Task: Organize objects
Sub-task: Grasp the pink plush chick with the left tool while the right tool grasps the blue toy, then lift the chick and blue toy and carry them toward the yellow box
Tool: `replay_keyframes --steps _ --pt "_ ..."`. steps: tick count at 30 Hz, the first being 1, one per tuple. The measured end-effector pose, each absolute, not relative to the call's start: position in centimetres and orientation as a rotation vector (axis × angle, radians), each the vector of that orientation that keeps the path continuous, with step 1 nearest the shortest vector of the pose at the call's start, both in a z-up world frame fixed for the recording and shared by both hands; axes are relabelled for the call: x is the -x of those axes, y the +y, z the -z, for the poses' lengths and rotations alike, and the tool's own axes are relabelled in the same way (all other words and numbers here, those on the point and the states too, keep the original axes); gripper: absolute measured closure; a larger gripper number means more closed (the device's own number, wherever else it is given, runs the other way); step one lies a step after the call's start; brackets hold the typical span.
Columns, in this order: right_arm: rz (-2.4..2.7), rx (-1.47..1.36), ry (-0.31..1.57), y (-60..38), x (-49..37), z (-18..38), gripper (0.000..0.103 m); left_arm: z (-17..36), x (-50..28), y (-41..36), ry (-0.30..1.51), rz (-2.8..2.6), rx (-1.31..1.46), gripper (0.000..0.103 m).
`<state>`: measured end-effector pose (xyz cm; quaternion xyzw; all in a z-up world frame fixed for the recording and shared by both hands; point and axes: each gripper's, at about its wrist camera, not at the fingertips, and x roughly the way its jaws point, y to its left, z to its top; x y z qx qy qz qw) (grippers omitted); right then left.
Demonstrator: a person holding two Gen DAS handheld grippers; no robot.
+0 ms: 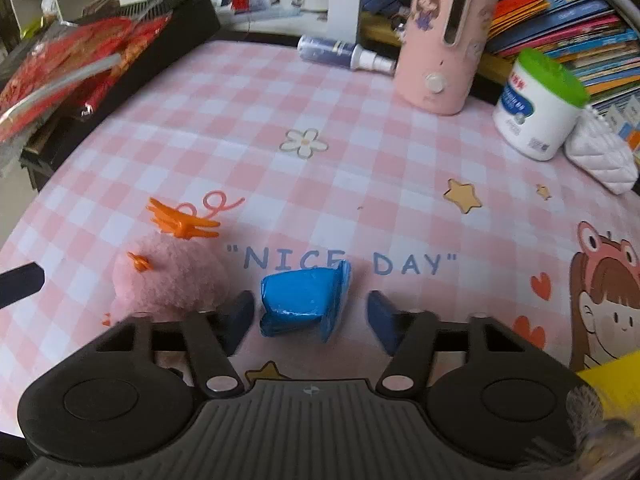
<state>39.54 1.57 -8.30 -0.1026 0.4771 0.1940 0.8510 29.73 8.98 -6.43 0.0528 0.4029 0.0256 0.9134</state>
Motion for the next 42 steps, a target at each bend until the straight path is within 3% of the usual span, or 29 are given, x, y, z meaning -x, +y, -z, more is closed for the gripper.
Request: replay_keyframes --steps 11,15,19,20,42 --pt "-0.333 0.089 0.863 -1.4 -39.3 5.2 0.064 7.6 -32.8 8.8 0.839 -0.063 -0.031 0.004" --pt "-0.323 0.059 0.859 -2.5 -39.1 4.5 0.064 8.5 -33.8 8.8 0.873 -0.072 -0.022 0.018" --pt "-0.34 0.033 0.881 -3.1 -38.8 4.5 0.064 8.8 -33.9 9.3 0.877 -0.068 0.02 0.044" --pt "-0.344 0.029 0.882 -3.2 -38.7 4.5 0.064 8.7 -33.9 9.3 0.876 -0.076 0.014 0.045" --pt "-0.467 0.075 0.858 -3.5 -29.2 1.9 0.064 1.1 -20.2 12.7 0.743 -0.079 0.195 0.046"
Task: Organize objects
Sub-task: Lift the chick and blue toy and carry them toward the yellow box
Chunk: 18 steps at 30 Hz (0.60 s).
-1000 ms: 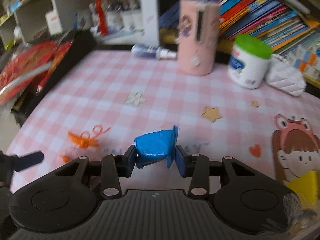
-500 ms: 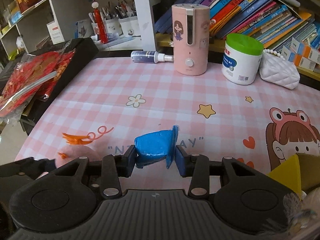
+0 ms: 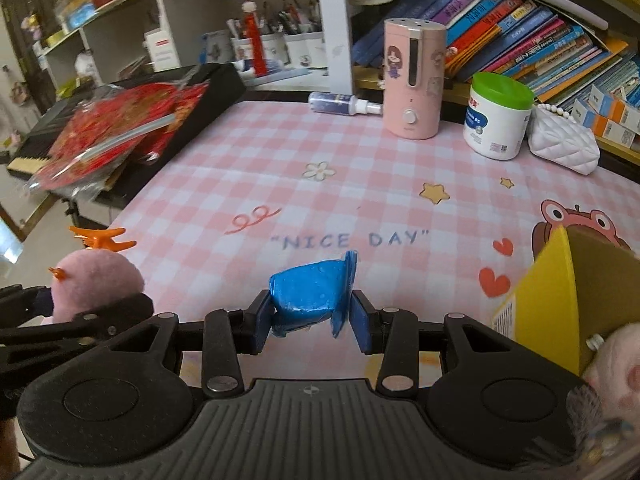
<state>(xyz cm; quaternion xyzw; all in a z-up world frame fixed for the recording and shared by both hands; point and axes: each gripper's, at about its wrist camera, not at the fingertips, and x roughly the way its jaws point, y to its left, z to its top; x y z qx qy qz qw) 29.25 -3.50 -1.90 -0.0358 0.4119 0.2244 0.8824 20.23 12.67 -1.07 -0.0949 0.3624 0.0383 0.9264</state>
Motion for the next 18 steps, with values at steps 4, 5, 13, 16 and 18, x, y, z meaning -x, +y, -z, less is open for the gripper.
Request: replay_keyframes --steps 4,5,13,16,18 --pt "-0.491 0.094 0.854 -3.9 -26.4 1.6 0.064 0.6 -17.5 12.8 0.734 -0.074 0.201 0.046" --pt "-0.494 0.097 0.855 -4.1 -25.8 1.5 0.064 0.5 -16.9 12.8 0.732 -0.072 0.201 0.046" --pt "-0.47 0.081 0.869 -4.9 -20.8 2.0 0.064 0.7 -12.8 12.4 0.732 -0.059 0.19 0.046" --pt "-0.456 0.08 0.859 -5.1 -19.2 1.9 0.064 0.7 -11.1 12.3 0.729 -0.053 0.183 0.046" --pt "-0.448 0.081 0.852 -5.2 -18.0 1.9 0.064 0.8 -9.8 12.3 0.727 -0.051 0.184 0.046"
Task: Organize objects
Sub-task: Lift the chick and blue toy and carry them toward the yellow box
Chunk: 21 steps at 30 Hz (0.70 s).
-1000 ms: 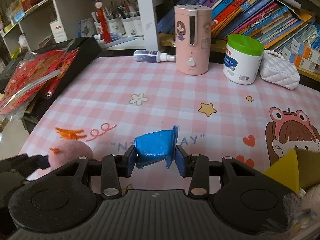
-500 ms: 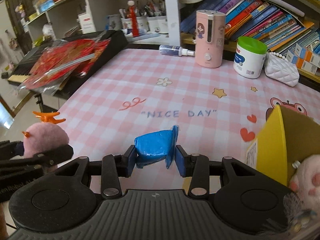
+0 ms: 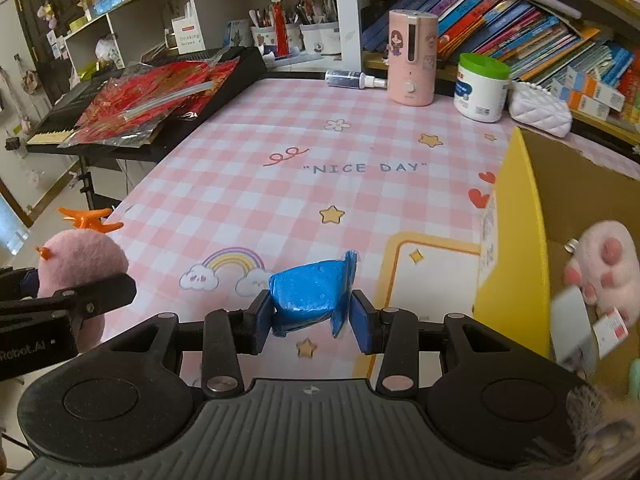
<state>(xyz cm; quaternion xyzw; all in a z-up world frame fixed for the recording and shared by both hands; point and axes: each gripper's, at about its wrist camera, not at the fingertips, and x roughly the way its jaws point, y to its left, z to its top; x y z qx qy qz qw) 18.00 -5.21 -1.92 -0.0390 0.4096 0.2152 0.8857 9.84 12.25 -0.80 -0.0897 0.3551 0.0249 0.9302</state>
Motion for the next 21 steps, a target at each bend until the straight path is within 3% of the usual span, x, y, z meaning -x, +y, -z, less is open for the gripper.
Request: replay_keyframes --steps 21 --pt "-0.374 0.012 0.895 -8.5 -6.1 3.4 0.064 1.3 -0.1 9.5 0.77 0.045 0.137 0.046"
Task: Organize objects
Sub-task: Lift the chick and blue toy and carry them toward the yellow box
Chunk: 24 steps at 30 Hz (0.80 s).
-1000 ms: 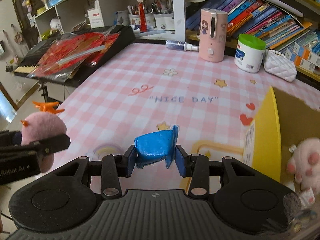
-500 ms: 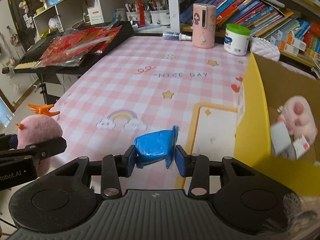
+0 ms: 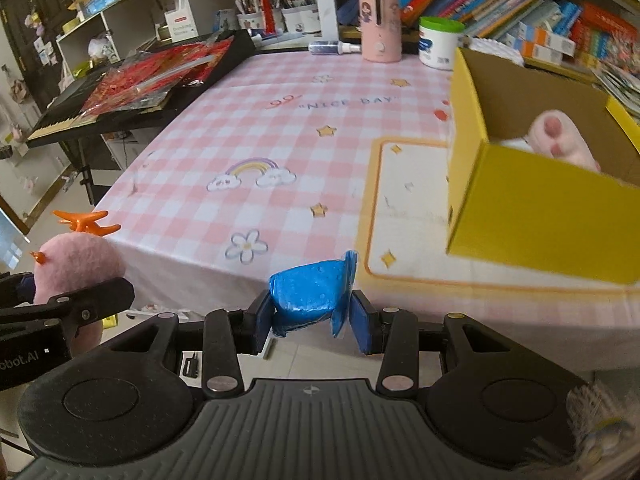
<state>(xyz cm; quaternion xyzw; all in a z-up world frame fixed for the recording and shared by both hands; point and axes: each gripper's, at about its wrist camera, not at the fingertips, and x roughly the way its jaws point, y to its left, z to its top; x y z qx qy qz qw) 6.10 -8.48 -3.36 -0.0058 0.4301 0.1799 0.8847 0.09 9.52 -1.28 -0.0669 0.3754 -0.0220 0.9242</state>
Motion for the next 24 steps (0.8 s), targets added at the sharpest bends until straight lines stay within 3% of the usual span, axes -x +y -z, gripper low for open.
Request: replay_keyframes --steps 24 --pt "-0.109 -0.098 0.903 -16.5 -0.9 3.5 0.065 1.5 -0.3 2.5 0.785 0.311 0.043 0.046"
